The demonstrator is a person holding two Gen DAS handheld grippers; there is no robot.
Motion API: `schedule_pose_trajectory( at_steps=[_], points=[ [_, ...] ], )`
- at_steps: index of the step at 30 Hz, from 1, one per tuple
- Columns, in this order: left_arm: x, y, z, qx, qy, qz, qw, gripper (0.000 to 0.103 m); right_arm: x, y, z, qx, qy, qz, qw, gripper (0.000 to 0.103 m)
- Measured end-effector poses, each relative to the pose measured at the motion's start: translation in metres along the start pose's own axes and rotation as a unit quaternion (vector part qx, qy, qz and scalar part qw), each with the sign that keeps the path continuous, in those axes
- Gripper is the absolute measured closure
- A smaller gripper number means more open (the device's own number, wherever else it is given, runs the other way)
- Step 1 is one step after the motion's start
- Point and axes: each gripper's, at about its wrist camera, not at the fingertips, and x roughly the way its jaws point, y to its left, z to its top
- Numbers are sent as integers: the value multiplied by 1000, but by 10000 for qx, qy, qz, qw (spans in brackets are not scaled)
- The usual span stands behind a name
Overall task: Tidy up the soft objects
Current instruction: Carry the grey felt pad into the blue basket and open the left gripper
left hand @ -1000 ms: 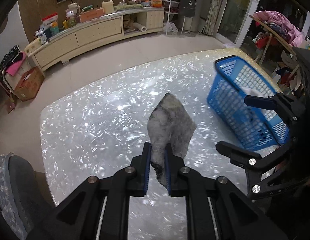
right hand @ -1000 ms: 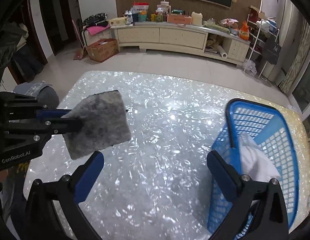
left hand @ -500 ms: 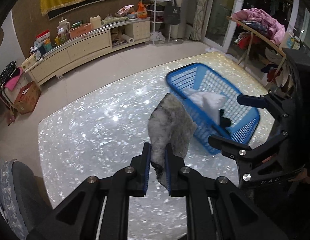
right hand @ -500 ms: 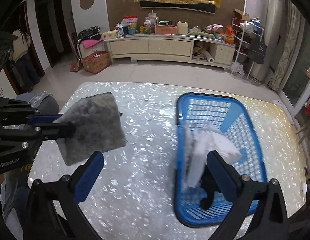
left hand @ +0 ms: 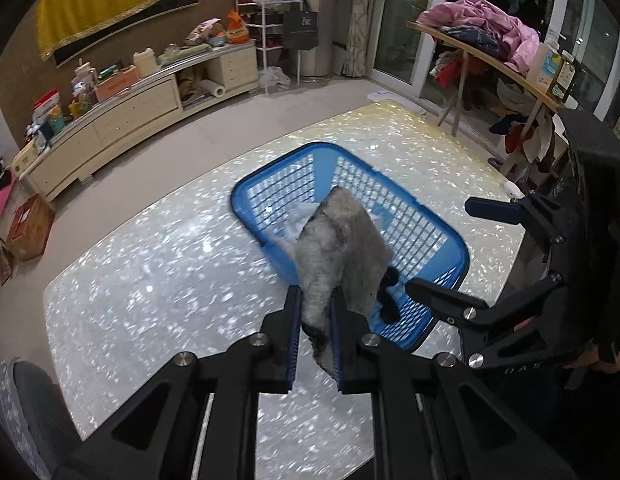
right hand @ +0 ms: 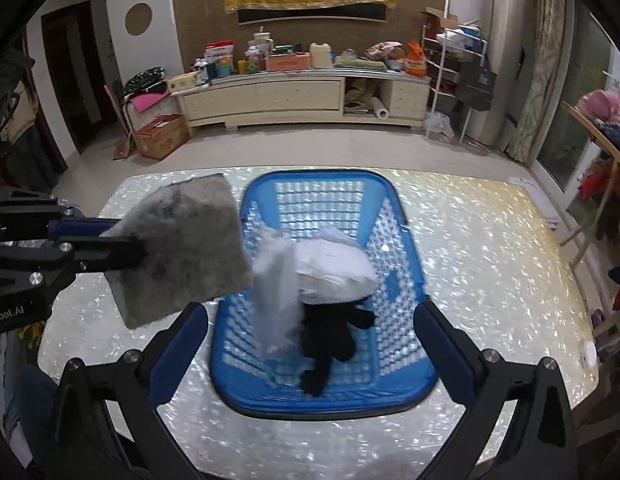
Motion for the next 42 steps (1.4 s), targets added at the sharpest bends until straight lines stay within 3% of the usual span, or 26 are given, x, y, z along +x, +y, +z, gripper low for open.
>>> schedule_pose_trajectory(
  at_steps=[11,22,25,27,28,33,42],
  points=[
    [56,-41,34,253,249,-411,9985,91,5,-41,-9,338,149,-328,9988,0],
    [120,-45,37,198,774,-544,9953,90,28,-57,-14,546,383,-348,9972,0],
    [128,-45,36,195,835,-516,9950,84,30,-57,-15,587,409,-322,9969,0],
    [131,-44,37,133,848,-484,9951,68,31,-57,-15,617,435,-315,9966,0],
    [132,-44,38,78,872,-490,9950,55,30,-57,-15,629,435,-321,9966,0],
    [120,-44,38,57,709,-421,9966,48,23,-60,-14,676,362,-321,9965,0],
    [84,-46,27,-72,426,32,9991,48,2,-52,-16,671,145,-281,9972,0]
  ],
)
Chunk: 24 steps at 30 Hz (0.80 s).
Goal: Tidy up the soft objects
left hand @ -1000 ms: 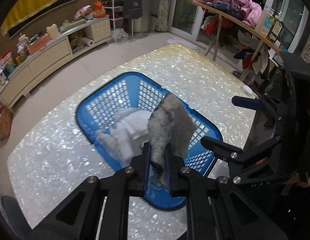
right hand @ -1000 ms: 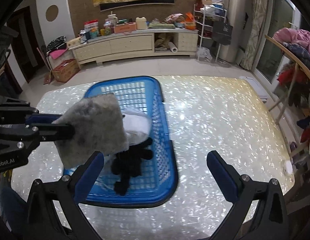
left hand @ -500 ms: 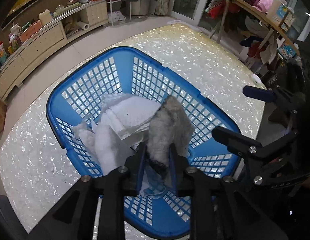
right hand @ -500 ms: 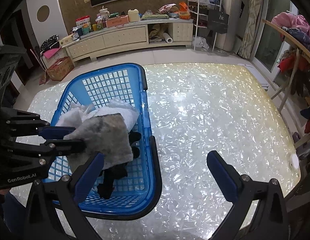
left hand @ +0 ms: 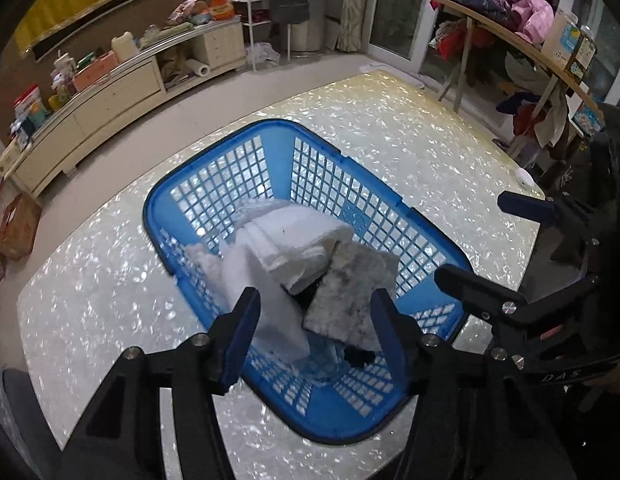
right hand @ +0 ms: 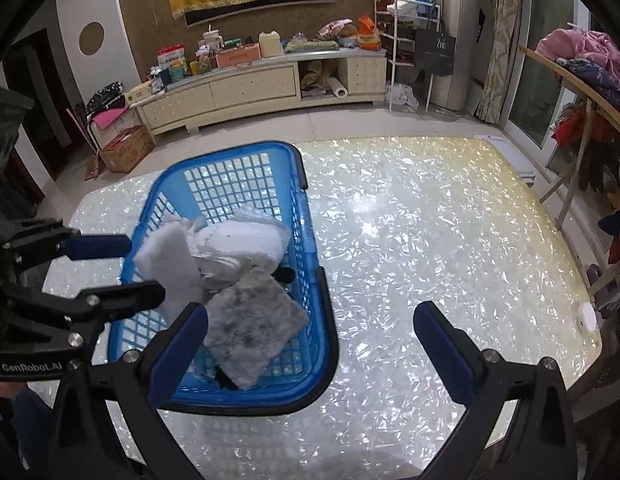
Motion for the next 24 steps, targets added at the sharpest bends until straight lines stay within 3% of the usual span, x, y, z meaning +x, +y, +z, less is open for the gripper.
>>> schedule_pose_trajectory(
  at_steps=[4,6,8,12,15,20,24],
  points=[
    [-21,6,-15,-355,-291,-58,9989,48,-13,9,-2,-10,-189,40,9998,0],
    [-33,9,-24,-518,-481,29,9975,39,-21,15,-4,-44,-318,20,9995,0],
    [-44,11,-32,-648,-676,341,9950,21,-33,20,-7,-4,-579,2,9983,0],
    [-66,16,-52,-804,-1057,304,9907,18,-49,26,-13,31,-817,60,9966,0],
    [-80,14,-65,-831,-1267,506,9872,14,-58,34,-16,-29,-915,63,9958,0],
    [-99,12,-87,-859,-1512,761,9818,12,-70,48,-24,-114,-1023,86,9947,0],
    [-112,14,-103,-863,-1701,726,9789,12,-77,56,-30,-214,-1097,66,9937,0]
  ],
)
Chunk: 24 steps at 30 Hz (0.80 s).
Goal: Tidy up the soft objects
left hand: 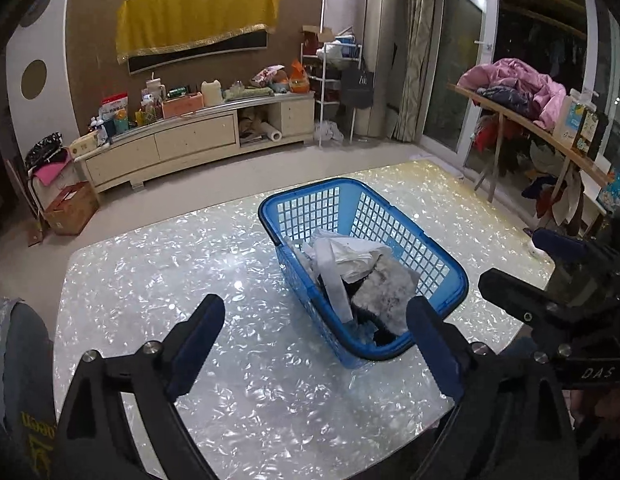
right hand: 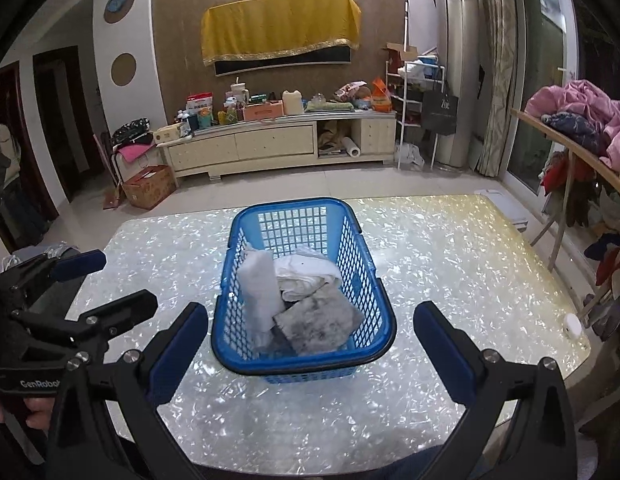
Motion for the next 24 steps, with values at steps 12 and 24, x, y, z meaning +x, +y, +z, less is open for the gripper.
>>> schedule_pose_trajectory(
  at_steps=[12,24],
  points=[
    [-43,19,-19,-125,-472,79,9988,12,-12,16,-6,-169,-184,9,9997,0],
    [-47,17,-23,-180,-496,151,9985,0,-12,11,-8,-191,-257,45,9995,0]
  ],
)
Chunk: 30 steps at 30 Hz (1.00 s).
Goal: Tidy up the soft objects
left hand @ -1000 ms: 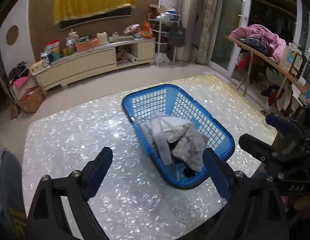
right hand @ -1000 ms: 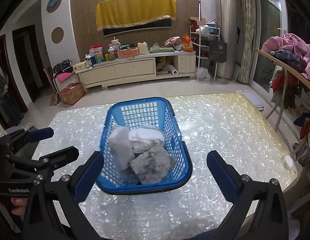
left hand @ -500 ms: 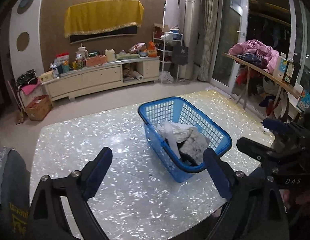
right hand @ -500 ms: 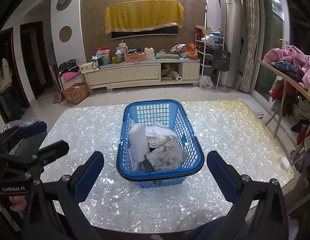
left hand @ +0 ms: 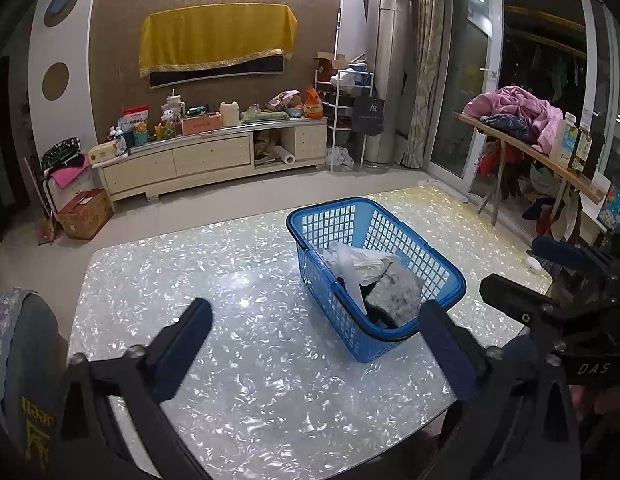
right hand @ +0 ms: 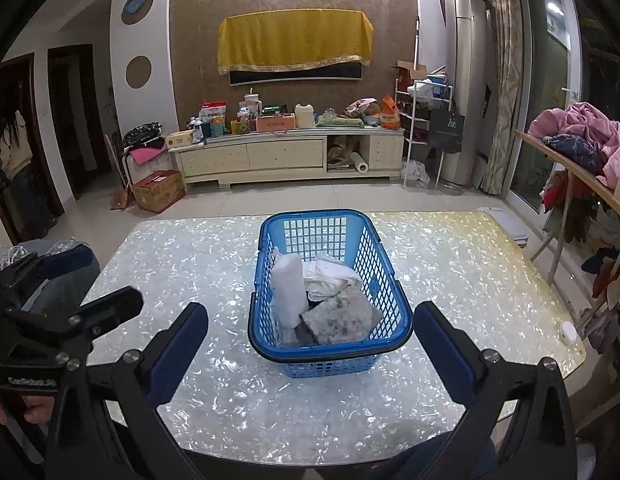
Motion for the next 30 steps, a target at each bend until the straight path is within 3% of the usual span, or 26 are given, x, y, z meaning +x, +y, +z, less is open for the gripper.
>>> schedule_pose_trajectory(
  at_steps=[4,30],
  points=[
    [1,-4,0,68,48,-153,9998,0,0,2,-3,-17,24,-9,10000,0],
    [-3,-4,1,70,30,-194,9998,0,-10,3,-3,-3,52,56,10000,0]
  ],
)
